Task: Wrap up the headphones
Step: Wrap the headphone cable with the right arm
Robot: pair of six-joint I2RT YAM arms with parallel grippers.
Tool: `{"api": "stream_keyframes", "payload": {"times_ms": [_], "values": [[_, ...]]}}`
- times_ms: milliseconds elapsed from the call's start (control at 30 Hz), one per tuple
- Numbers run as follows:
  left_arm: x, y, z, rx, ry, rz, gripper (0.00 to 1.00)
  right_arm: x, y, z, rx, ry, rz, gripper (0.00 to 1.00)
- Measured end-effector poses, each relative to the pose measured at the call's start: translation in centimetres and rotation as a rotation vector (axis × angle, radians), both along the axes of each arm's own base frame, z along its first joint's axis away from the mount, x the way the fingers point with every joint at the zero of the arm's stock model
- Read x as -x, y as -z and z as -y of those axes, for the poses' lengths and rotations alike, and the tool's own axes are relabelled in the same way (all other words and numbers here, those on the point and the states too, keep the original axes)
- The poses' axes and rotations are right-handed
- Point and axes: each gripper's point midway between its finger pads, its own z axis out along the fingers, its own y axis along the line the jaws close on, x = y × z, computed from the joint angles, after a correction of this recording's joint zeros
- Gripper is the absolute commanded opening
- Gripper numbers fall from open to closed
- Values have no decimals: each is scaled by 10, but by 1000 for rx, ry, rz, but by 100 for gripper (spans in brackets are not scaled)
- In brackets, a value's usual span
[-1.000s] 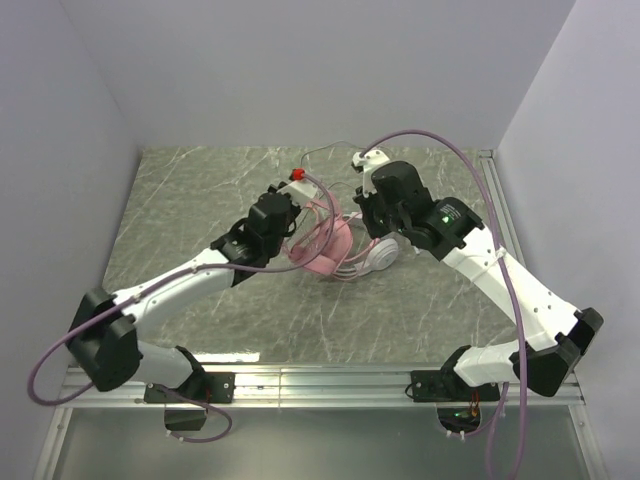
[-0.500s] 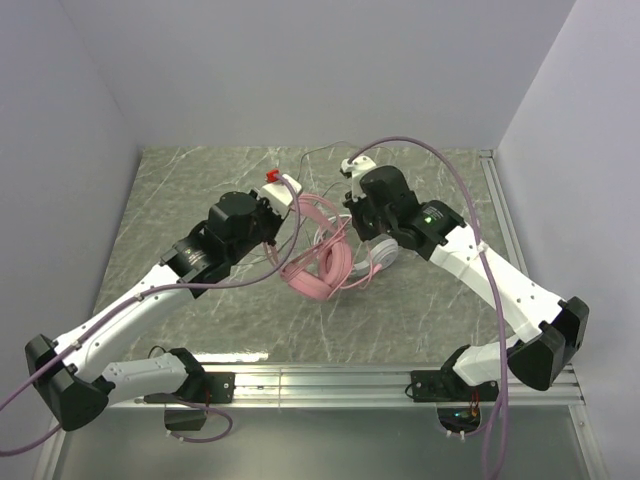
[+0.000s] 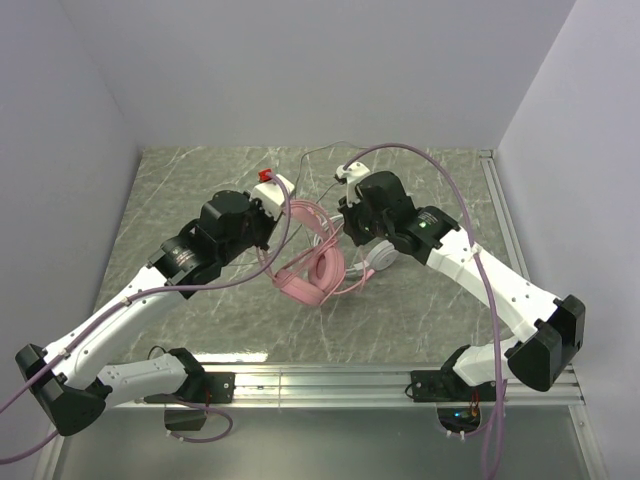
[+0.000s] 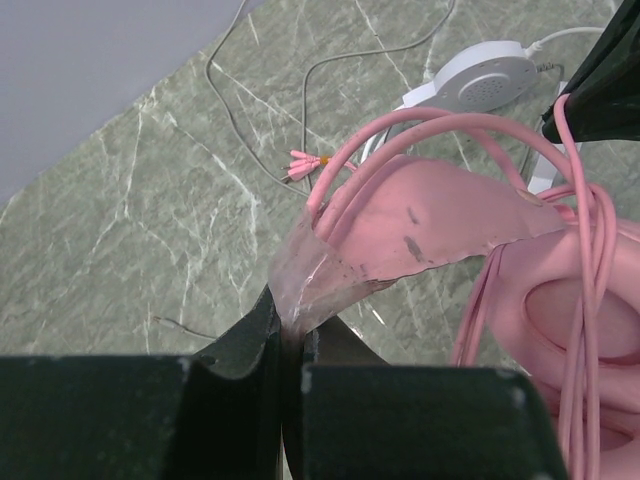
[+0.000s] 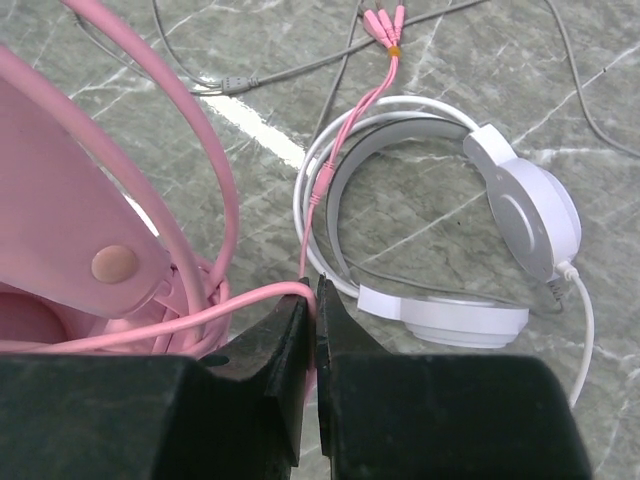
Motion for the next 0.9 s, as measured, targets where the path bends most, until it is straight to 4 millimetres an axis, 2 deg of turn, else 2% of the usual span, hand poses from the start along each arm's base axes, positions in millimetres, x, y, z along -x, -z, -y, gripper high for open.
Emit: {"api": "stream_keyframes", "payload": {"times_ms": [233,467,667,900], "values": [[0,5,-5,7,-25,-31,0,-3,7,2,10,15,7,24],[3,9,-11,4,-8,-76,0,-10,18,18,58,82,19,28],[9,5,-17,19,10,-89,0,-21,19,34,89,157,42,31],[9,3,-23,33,11,-99,0,-29,23,46,98,206,47,23]]}}
